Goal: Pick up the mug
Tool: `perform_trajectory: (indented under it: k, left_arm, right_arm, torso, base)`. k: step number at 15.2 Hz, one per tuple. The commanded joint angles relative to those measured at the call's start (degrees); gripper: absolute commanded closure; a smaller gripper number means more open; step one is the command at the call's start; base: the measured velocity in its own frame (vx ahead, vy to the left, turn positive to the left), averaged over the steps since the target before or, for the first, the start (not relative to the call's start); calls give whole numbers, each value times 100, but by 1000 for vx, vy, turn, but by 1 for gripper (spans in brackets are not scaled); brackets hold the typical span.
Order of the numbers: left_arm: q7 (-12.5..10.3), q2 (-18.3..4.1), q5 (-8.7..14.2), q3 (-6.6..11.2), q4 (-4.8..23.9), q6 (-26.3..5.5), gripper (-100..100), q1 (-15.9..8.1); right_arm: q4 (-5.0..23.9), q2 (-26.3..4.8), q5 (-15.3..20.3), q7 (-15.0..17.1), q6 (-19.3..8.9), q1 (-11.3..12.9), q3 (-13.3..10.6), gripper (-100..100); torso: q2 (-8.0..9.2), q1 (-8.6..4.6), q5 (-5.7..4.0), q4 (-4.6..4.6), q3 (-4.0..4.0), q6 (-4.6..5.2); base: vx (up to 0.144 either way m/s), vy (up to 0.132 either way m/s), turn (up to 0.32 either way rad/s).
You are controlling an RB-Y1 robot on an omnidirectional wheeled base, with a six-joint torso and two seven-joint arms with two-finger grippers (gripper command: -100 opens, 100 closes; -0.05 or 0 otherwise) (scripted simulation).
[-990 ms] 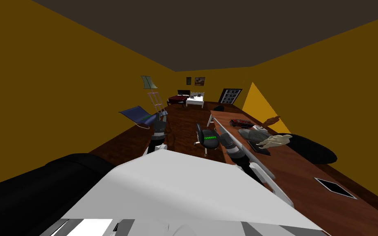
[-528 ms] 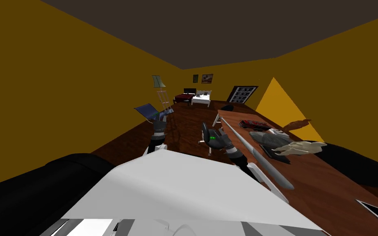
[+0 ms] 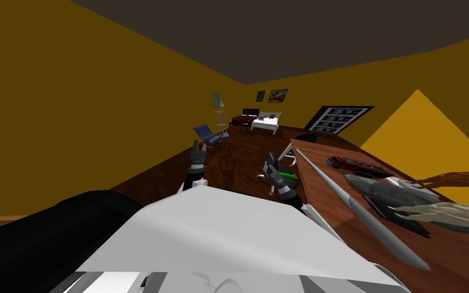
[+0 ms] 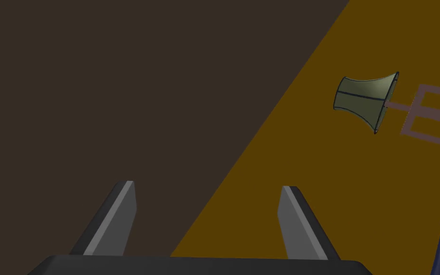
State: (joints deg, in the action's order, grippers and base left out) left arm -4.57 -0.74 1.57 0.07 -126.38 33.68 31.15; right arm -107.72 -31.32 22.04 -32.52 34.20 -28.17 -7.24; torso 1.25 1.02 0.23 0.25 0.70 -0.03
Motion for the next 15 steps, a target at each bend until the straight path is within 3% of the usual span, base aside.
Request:
perform_trajectory:
  k: [1,9,10,13,15]
  left_arm:
    - [0,0,0,0,0,0,0,0]
    - [0,-2,0,2,0,0,0,2]
    - [0,-2,0,2,0,0,0,2]
    - [0,-2,0,3,0,0,0,3]
    - [0,-2,0,3,0,0,0,3]
  right_arm:
    - [182,-12,85,-57,101,-22,-32,-100]
    - [1052,-281,427,-240,371,-89,-255,-100]
    - [1052,-281,427,-240,371,-89,-255,-100]
    - [1523,-572,593,-325,514,-168,-392,-100]
    - [1640,-572,593,-325,514,-168,-392,-100]
  torso:
    - [0,0,0,0,0,0]
    - [-33,-61,-13,-6,-17,2]
    - [-34,-60,-13,-6,-18,5]
    - [-44,-79,-16,-8,-24,5]
    - [-41,-83,-17,-7,-22,5]
  base:
    - [-207,205,282]
    - [-120,142,245]
    - [-69,92,34]
    - [-77,94,210]
    - [-64,74,143]
